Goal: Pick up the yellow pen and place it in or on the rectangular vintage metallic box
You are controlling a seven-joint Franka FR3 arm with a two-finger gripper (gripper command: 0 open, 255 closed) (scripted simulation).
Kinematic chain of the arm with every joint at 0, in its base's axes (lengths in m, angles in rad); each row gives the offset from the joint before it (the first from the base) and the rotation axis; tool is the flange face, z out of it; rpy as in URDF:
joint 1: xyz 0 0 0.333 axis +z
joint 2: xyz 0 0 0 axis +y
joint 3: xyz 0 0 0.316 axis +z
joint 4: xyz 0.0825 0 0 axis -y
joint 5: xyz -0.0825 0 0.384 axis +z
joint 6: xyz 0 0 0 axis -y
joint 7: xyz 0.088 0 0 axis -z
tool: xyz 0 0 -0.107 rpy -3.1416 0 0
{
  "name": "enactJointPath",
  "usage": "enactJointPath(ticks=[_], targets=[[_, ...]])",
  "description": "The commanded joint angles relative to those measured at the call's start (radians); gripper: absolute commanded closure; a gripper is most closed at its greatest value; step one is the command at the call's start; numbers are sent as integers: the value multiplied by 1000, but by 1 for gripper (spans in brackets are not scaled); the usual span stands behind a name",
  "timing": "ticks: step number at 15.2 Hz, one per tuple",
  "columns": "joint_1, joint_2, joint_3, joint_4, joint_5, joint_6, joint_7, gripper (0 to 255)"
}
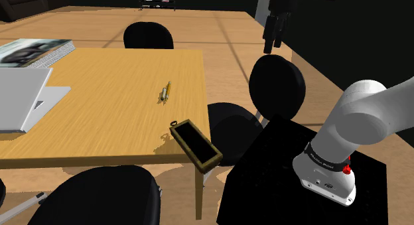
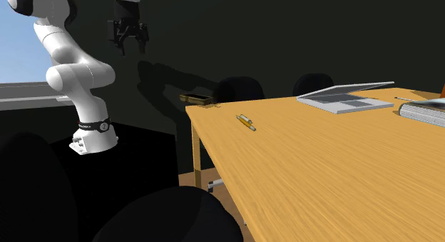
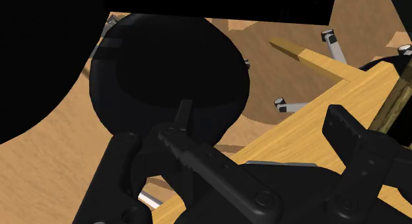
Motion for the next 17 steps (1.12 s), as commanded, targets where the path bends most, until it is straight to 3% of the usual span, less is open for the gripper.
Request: enactJointPath(ticks=[1, 9, 17], targets=[[0, 0, 0, 0, 0, 0, 0, 0], [-11, 196, 157, 21, 83, 200, 285, 0], [-36, 471, 285, 145, 75, 371, 571, 0]])
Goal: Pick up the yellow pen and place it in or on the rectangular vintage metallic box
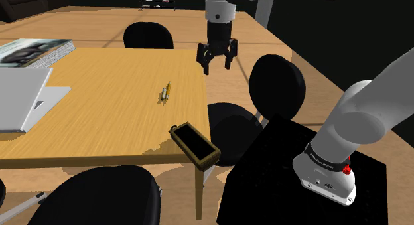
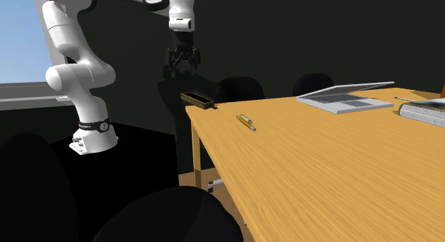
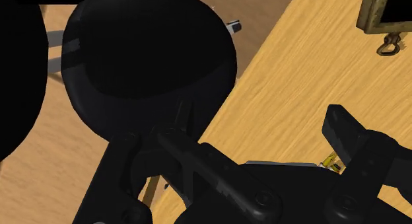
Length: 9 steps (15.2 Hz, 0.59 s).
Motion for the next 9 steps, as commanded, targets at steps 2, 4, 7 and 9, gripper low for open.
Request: enactJointPath(ticks=[2, 4, 7, 9], targets=[[-10, 117, 38, 67, -25, 56, 113, 0], [-13, 197, 58, 119, -50, 83, 187, 0], [-11, 319, 77, 208, -98, 114, 299, 0], [-5, 402, 82, 275, -133, 127, 371, 0]])
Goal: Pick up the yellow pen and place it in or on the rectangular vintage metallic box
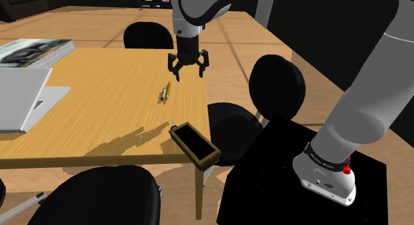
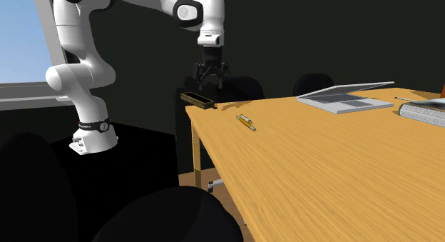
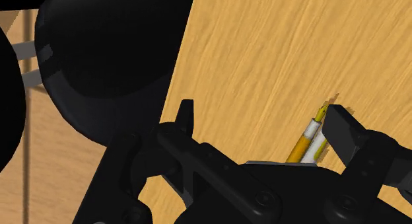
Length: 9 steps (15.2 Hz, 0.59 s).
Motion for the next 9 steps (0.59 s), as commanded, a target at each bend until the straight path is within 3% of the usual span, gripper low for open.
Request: enactJointPath(ticks=[1, 9], targets=[[8, 86, 3, 70, -36, 12, 75, 0], [78, 423, -43, 419, -154, -13, 309, 0]])
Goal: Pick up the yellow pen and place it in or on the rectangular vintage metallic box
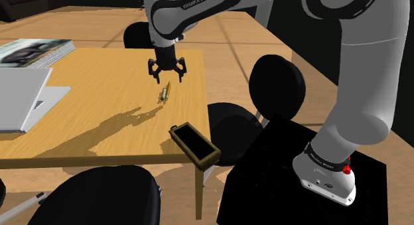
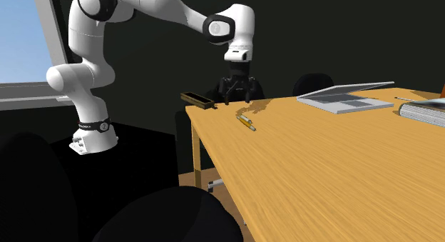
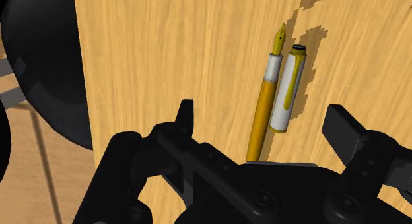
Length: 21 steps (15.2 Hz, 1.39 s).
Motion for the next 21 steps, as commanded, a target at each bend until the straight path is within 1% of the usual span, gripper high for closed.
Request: enactJointPath(ticks=[1, 2, 3, 11, 18, 19, 21], targets=[[21, 87, -18, 101, -23, -15, 50, 0], [31, 131, -27, 157, -32, -27, 72, 0], [36, 151, -32, 183, -35, -33, 80, 0], [36, 180, -38, 125, -45, 52, 87, 0], [36, 181, -38, 126, -45, 52, 87, 0], [36, 181, -38, 126, -45, 52, 87, 255], [36, 181, -38, 126, -45, 52, 87, 255]])
